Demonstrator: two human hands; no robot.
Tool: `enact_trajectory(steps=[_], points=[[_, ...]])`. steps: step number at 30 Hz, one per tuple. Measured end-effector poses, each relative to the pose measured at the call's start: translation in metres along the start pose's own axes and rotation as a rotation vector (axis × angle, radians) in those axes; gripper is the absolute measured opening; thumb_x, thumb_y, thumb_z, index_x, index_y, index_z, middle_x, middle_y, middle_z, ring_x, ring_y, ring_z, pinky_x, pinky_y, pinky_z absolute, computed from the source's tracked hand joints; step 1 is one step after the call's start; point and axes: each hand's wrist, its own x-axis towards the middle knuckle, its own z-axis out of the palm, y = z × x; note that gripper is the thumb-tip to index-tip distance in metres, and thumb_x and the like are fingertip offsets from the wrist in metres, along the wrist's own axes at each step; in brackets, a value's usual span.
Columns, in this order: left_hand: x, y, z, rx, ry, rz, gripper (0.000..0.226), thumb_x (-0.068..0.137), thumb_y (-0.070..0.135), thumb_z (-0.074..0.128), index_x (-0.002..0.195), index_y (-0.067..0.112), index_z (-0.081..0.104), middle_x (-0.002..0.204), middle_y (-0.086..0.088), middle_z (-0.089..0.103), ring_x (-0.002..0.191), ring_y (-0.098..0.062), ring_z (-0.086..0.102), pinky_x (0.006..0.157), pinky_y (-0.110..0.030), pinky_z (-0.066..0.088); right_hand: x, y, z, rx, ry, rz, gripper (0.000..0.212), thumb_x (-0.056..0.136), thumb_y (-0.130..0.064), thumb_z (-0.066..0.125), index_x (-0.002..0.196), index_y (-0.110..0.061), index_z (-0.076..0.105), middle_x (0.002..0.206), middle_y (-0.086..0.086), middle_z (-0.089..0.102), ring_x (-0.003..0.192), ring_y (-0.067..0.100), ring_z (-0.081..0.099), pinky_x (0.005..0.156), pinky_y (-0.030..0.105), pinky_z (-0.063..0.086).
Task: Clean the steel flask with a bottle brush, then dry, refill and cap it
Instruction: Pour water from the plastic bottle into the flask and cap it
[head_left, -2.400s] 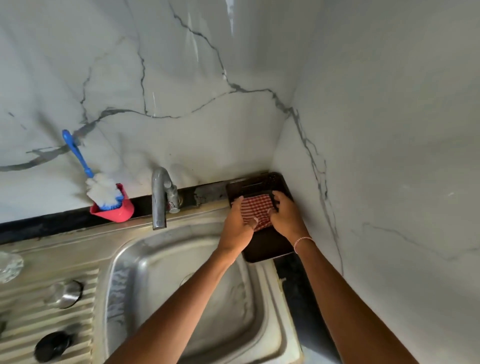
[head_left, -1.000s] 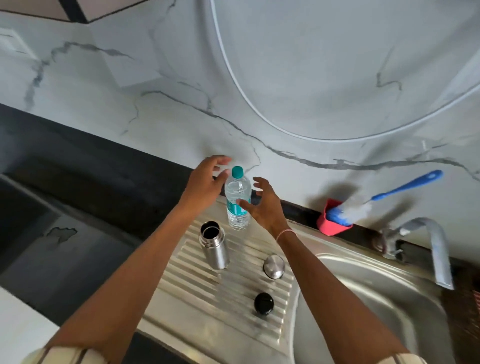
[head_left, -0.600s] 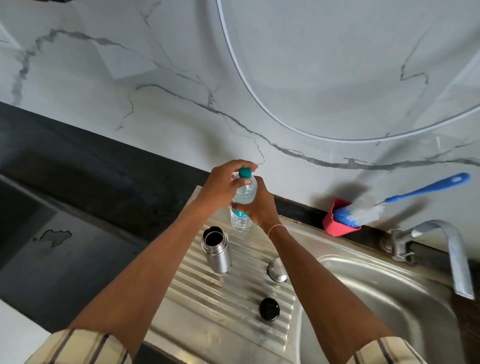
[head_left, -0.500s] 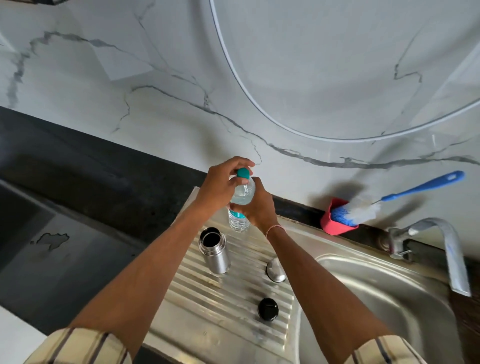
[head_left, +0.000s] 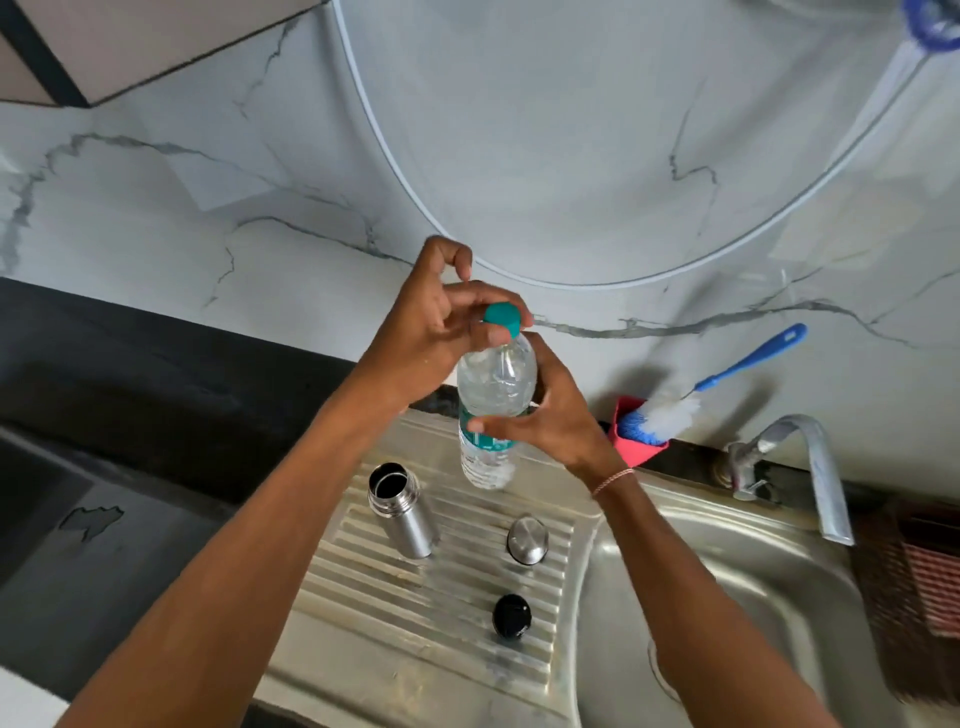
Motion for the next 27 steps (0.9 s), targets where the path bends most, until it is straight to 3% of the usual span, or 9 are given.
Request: enact_trajectory(steps=[4, 7, 9, 12, 15, 18, 20, 23, 27], points=[[-0.006, 0.035, 0.029, -0.186, -0.125, 0.000, 0.052, 0.086, -0.014, 0.065, 0.103, 0.018, 0.027, 0.099, -0.019, 0.076, 0.093, -0.032, 0.069, 0.088, -0.044, 0.051, -0.034, -0.032, -0.021, 0.184, -0.153, 0.003, 0.077, 0.063, -0.007, 0.090, 0.130, 0.003, 0.052, 0.121, 0.023, 0.066, 0.114, 0.039, 0.064, 0.100, 0.050, 0.053], [-0.019, 0.050, 0.058, -0.220, -0.059, -0.035, 0.051, 0.082, -0.013, 0.070, 0.101, 0.016, 0.033, 0.098, -0.021, 0.077, 0.090, -0.031, 0.073, 0.087, -0.036, 0.056, -0.071, -0.046, -0.030, 0.175, -0.036, -0.010, 0.069, 0.062, -0.011, 0.089, 0.122, 0.000, 0.057, 0.108, 0.007, 0.072, 0.103, 0.024, 0.069, 0.090, 0.036, 0.056], [-0.030, 0.057, 0.081, -0.202, 0.009, -0.080, 0.045, 0.079, -0.013, 0.073, 0.101, 0.012, 0.044, 0.099, -0.020, 0.078, 0.093, -0.030, 0.076, 0.085, -0.036, 0.059, -0.095, -0.049, -0.035, 0.116, 0.072, -0.038, 0.063, 0.063, -0.001, 0.090, 0.117, -0.004, 0.058, 0.102, 0.000, 0.073, 0.097, 0.015, 0.070, 0.085, 0.029, 0.055], [-0.048, 0.062, 0.122, -0.065, 0.162, -0.153, 0.040, 0.078, -0.012, 0.080, 0.111, 0.007, 0.070, 0.101, -0.010, 0.081, 0.099, -0.022, 0.078, 0.090, -0.037, 0.061, -0.125, -0.048, -0.042, 0.003, 0.263, -0.050, 0.061, 0.063, 0.004, 0.092, 0.113, -0.009, 0.058, 0.100, -0.001, 0.074, 0.092, 0.015, 0.072, 0.082, 0.032, 0.058], [-0.063, 0.063, 0.158, 0.117, 0.358, -0.202, 0.037, 0.076, 0.003, 0.089, 0.109, 0.017, 0.082, 0.096, 0.004, 0.081, 0.092, -0.009, 0.078, 0.091, -0.035, 0.062, -0.151, -0.047, -0.047, -0.178, 0.417, -0.050, 0.065, 0.061, -0.018, 0.096, 0.115, -0.019, 0.059, 0.099, -0.004, 0.074, 0.090, 0.015, 0.072, 0.082, 0.038, 0.059], [-0.076, 0.068, 0.189, 0.282, 0.485, -0.180, 0.030, 0.071, 0.019, 0.096, 0.099, 0.019, 0.084, 0.086, 0.010, 0.080, 0.077, 0.001, 0.076, 0.079, -0.024, 0.063, -0.174, -0.049, -0.050, -0.418, 0.558, 0.018, 0.073, 0.058, -0.045, 0.090, 0.120, -0.031, 0.056, 0.097, -0.011, 0.074, 0.085, 0.009, 0.070, 0.078, 0.033, 0.057], [-0.083, 0.070, 0.206, 0.379, 0.528, -0.107, 0.031, 0.068, 0.030, 0.098, 0.095, 0.021, 0.084, 0.082, 0.015, 0.079, 0.072, 0.006, 0.073, 0.072, -0.020, 0.061, -0.188, -0.049, -0.049, -0.515, 0.669, 0.060, 0.078, 0.058, -0.054, 0.087, 0.125, -0.034, 0.052, 0.098, -0.009, 0.075, 0.084, 0.017, 0.071, 0.074, 0.033, 0.056], [-0.085, 0.065, 0.214, 0.351, 0.452, -0.092, 0.032, 0.068, 0.034, 0.097, 0.094, 0.022, 0.082, 0.085, 0.015, 0.079, 0.079, 0.002, 0.075, 0.076, -0.025, 0.062, -0.201, -0.047, -0.054, -0.551, 0.749, 0.059, 0.077, 0.059, -0.055, 0.086, 0.124, -0.032, 0.052, 0.096, -0.008, 0.075, 0.082, 0.019, 0.071, 0.070, 0.031, 0.055], [-0.083, 0.049, 0.212, 0.278, 0.104, -0.065, 0.032, 0.100, 0.021, 0.069, 0.131, 0.015, 0.071, 0.118, 0.002, 0.074, 0.109, -0.007, 0.071, 0.102, -0.027, 0.055, -0.212, -0.046, -0.066, -0.547, 0.756, 0.072, 0.074, 0.059, -0.053, 0.086, 0.122, -0.032, 0.053, 0.093, -0.010, 0.074, 0.080, 0.019, 0.070, 0.067, 0.025, 0.050]])
